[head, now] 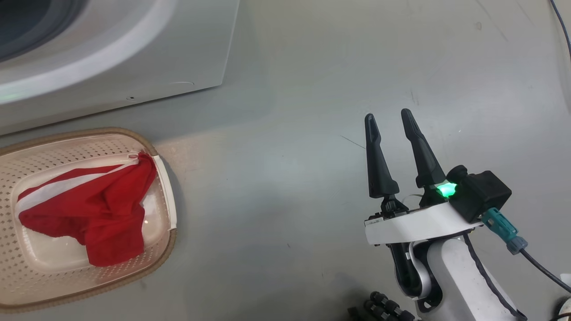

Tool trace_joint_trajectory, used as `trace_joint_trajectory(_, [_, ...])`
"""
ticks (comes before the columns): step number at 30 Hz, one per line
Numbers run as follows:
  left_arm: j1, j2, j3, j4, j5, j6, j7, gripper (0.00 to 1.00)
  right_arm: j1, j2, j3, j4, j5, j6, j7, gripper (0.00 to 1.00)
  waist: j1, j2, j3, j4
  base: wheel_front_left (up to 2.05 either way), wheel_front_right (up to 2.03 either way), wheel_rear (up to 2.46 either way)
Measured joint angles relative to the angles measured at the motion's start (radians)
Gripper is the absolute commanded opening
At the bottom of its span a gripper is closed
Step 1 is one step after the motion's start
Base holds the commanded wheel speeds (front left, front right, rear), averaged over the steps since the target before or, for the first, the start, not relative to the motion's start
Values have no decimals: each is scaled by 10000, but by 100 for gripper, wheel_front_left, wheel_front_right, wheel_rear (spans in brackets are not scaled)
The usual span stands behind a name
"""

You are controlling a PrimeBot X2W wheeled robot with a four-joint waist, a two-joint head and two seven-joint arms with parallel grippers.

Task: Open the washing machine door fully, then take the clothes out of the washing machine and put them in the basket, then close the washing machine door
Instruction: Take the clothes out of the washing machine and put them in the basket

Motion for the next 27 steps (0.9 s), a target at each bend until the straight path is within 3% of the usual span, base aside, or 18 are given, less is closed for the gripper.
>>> trace_joint_trajectory(17, [-1801, 1005, -167, 1325, 865, 257, 1179, 100, -296, 2, 644, -201, 309, -259, 0, 100, 0, 0, 701, -542, 0, 0, 0])
trace_joint_trajectory(27, [-2369, 901, -71, 1906, 849, 447, 1425, 100, -302, 13, 780, -278, 437, -349, 0, 100, 0, 0, 980, -768, 0, 0, 0])
